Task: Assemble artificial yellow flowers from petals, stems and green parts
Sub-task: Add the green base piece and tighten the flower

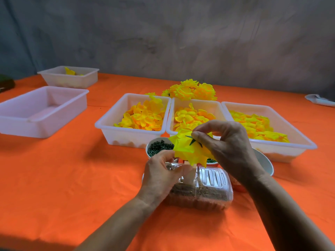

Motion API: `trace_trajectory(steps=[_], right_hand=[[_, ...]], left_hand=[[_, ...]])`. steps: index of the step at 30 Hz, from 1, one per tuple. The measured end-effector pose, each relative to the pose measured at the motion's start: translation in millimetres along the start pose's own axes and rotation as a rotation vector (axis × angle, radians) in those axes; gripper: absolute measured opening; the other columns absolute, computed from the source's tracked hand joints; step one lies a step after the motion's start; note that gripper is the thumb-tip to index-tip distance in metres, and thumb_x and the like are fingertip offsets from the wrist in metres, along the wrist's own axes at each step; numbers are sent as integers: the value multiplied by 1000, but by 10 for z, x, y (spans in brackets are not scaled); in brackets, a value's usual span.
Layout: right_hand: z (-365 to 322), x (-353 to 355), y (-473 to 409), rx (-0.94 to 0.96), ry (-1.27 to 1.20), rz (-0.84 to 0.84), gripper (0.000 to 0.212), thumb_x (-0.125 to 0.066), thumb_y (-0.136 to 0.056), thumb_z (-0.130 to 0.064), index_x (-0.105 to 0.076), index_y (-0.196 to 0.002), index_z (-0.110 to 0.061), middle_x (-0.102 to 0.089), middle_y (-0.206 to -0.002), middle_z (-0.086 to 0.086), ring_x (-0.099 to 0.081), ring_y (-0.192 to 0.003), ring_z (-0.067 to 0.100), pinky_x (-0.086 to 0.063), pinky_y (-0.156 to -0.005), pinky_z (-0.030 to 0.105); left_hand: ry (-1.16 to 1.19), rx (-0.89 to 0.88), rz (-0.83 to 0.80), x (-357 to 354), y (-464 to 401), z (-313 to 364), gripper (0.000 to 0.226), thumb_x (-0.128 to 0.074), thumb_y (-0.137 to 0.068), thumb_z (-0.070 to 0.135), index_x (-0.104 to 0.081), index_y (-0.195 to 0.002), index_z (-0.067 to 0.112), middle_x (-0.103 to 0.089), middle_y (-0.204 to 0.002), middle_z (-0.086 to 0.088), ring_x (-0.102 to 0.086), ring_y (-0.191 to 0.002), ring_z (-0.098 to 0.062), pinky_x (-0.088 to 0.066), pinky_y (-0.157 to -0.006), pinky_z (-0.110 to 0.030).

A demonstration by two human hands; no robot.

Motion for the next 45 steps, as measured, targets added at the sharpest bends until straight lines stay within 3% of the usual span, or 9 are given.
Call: trace_trajectory(steps=[8,12,20,25,32,36,38,40,45], right_hand=[[-49,67,-77,-29,-197,-15,7,-73,-78,-16,-74,-72,-18,-73,-74,0,-68,-71,11,-54,-64,26],[-25,111,-109,-76,-388,-9,8,-71,-79,-13,-74,-71,-13,-73,-70,4,-63,-63,9,-50,-59,19],[380,89,-123,-416,-814,74,9,-67,-60,-22,-73,-54,-19,-67,-57,-1,-61,-48,11,-47,-46,19],[867,-121,-87,-750,-1119,152,7,-61,-85,-12,-65,-83,-16,-70,-71,6,-62,-65,20,-47,-68,35],[1096,-409,-135,-910,-1434,183,16,-50,-94,-14,-56,-79,-11,-66,-52,5,-59,-56,19,-50,-41,21],[1117,-501,-170,-910,-1496,146,23,-65,-59,-8,-56,-78,-14,-64,-54,2,-53,-59,12,-49,-43,18],[1176,-546,-141,-923,-1493,163,7,-59,-71,-11,-55,-77,-12,-63,-52,2,-48,-63,13,-47,-46,16],[1211,-606,-90,-940,-1525,172,18,-48,-90,-13,-55,-74,-9,-61,-50,2,-45,-62,13,-47,-47,16],[1236,-648,-14,-934,-1631,187,25,-43,-94,-9,-53,-72,-5,-59,-48,5,-44,-60,14,-51,-44,20]], left_hand=[[-65,-127,-10,-144,-83,93,33,-78,-73,16,-67,-56,42,-63,-61,19,-54,-62,6,-39,-63,-8],[-127,-207,-33,-155,-116,164,9,-69,-69,28,-68,-68,37,-65,-73,17,-59,-78,-4,-47,-74,-22],[-141,-222,-48,-158,-110,170,16,-76,-74,11,-68,-66,22,-68,-76,3,-60,-85,-15,-48,-81,-41],[-173,-224,-86,-176,-131,218,18,-77,-74,6,-69,-62,17,-68,-77,6,-59,-84,-10,-47,-82,-34],[-227,-264,-117,-187,-181,266,12,-77,-73,5,-72,-65,11,-67,-78,9,-60,-85,-7,-46,-81,-24],[-209,-217,-191,-217,-207,253,14,-76,-75,6,-70,-65,12,-68,-79,1,-62,-82,-13,-48,-82,-30],[-196,-187,-224,-229,-209,231,18,-75,-78,9,-69,-65,21,-68,-77,2,-62,-80,-13,-48,-82,-32],[-188,-168,-232,-221,-204,207,17,-74,-79,12,-69,-67,23,-68,-74,3,-62,-76,-10,-48,-80,-33],[-130,-106,-239,-160,-188,153,8,-80,-74,17,-76,-80,16,-73,-83,-2,-67,-82,-12,-51,-83,-34]])
Point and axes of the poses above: each hand's wrist, its own y-axis away from the middle knuckle, its own x-axis out of the back of the hand, z = x × y, the point moved 9 cm from there along -y, towards the middle knuckle
